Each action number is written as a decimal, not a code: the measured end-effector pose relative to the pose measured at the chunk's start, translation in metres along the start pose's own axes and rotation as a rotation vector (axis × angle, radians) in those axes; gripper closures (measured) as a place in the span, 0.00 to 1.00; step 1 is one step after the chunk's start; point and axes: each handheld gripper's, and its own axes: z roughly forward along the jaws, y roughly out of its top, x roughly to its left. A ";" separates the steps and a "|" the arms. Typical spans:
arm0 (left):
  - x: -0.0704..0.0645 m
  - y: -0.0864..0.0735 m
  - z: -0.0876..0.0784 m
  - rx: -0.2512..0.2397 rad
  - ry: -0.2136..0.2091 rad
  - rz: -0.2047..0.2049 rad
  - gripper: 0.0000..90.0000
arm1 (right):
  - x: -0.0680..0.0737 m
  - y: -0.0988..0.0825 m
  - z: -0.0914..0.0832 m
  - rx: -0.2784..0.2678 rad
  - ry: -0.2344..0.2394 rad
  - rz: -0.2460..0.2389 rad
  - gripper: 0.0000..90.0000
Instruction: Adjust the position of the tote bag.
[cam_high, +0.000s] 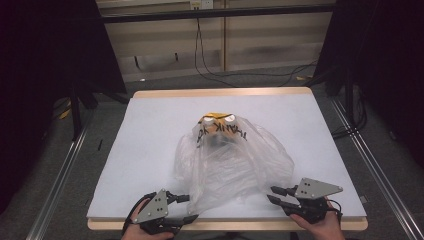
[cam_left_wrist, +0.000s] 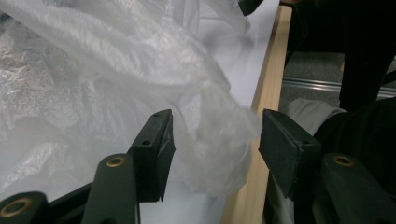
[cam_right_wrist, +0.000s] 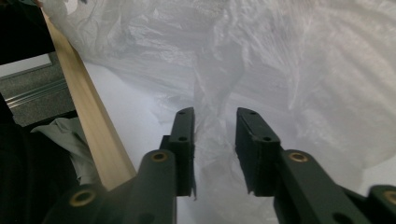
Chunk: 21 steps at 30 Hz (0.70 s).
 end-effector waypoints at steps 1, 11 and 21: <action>0.001 0.000 0.000 -0.003 -0.011 -0.003 0.56 | 0.000 0.000 0.000 -0.003 0.019 0.000 0.91; 0.005 0.001 -0.003 -0.008 -0.024 -0.006 0.84 | -0.003 0.000 -0.002 -0.012 0.044 0.022 1.00; 0.010 0.003 -0.011 -0.020 -0.019 -0.060 0.94 | -0.004 0.003 -0.011 -0.068 0.070 0.041 1.00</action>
